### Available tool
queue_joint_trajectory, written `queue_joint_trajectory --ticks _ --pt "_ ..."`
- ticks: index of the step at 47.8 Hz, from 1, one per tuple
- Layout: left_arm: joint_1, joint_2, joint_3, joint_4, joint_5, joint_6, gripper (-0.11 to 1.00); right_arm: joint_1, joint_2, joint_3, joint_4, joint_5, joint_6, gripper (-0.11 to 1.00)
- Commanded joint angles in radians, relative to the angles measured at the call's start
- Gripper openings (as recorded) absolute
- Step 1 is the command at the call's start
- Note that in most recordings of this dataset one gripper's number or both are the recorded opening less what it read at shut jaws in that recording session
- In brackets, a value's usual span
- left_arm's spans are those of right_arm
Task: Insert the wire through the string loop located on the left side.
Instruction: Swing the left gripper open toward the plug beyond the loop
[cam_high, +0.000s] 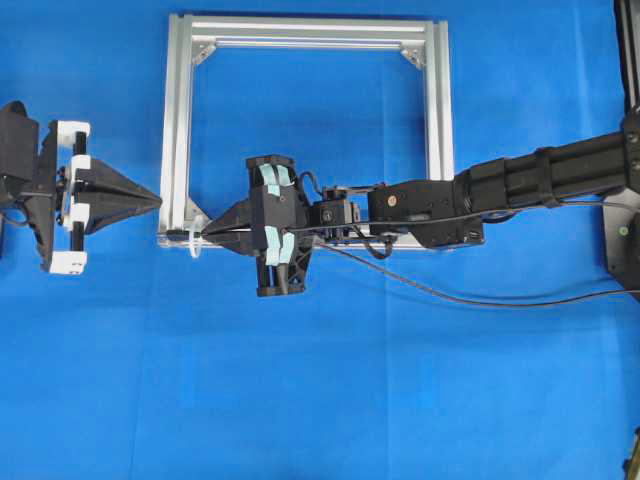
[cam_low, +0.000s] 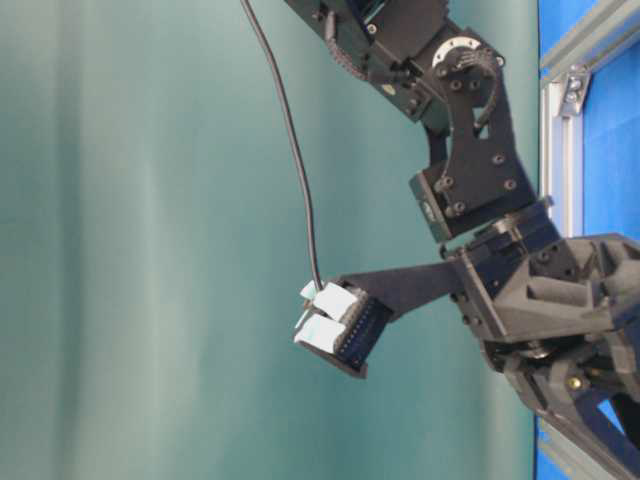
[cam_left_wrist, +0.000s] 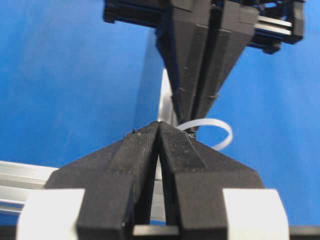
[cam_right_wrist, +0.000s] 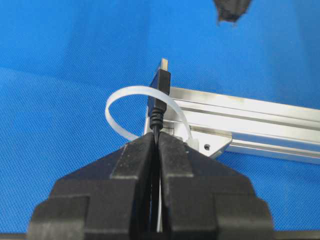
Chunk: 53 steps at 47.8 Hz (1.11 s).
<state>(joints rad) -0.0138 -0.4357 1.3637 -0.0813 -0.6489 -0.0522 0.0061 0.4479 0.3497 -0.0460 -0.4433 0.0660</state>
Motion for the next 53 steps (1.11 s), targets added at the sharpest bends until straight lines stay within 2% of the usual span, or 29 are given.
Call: queue_joint_trajectory --ticks 1,19,22,26,33,38,40,53 --pt "-0.014 -0.011 -0.008 0.003 -0.003 0.002 0.0 0.002 -0.023 -0.021 0.002 -0.008 0.002 -0.01" --pt "-0.026 -0.017 -0.008 0.005 0.0 0.003 0.01 0.002 -0.023 -0.021 0.002 -0.008 0.002 -0.01" --pt "-0.032 -0.017 -0.006 0.005 0.002 0.003 0.04 0.002 -0.021 -0.023 0.002 -0.008 0.002 -0.01" --pt "-0.046 -0.017 -0.008 0.005 0.003 0.003 0.19 0.0 -0.021 -0.023 0.0 -0.009 0.002 -0.01" --pt "-0.067 -0.017 -0.006 0.005 0.009 0.005 0.66 0.0 -0.021 -0.023 0.002 -0.009 0.002 -0.01" --pt "-0.071 -0.017 -0.012 0.005 0.023 0.003 0.89 0.0 -0.023 -0.023 0.002 -0.009 0.002 -0.01" --pt "-0.071 -0.02 -0.015 0.005 0.026 0.005 0.92 0.0 -0.021 -0.023 0.002 -0.009 0.002 -0.01" --pt "-0.071 0.006 -0.026 0.003 0.041 0.003 0.89 0.0 -0.023 -0.023 0.002 -0.005 0.002 -0.01"
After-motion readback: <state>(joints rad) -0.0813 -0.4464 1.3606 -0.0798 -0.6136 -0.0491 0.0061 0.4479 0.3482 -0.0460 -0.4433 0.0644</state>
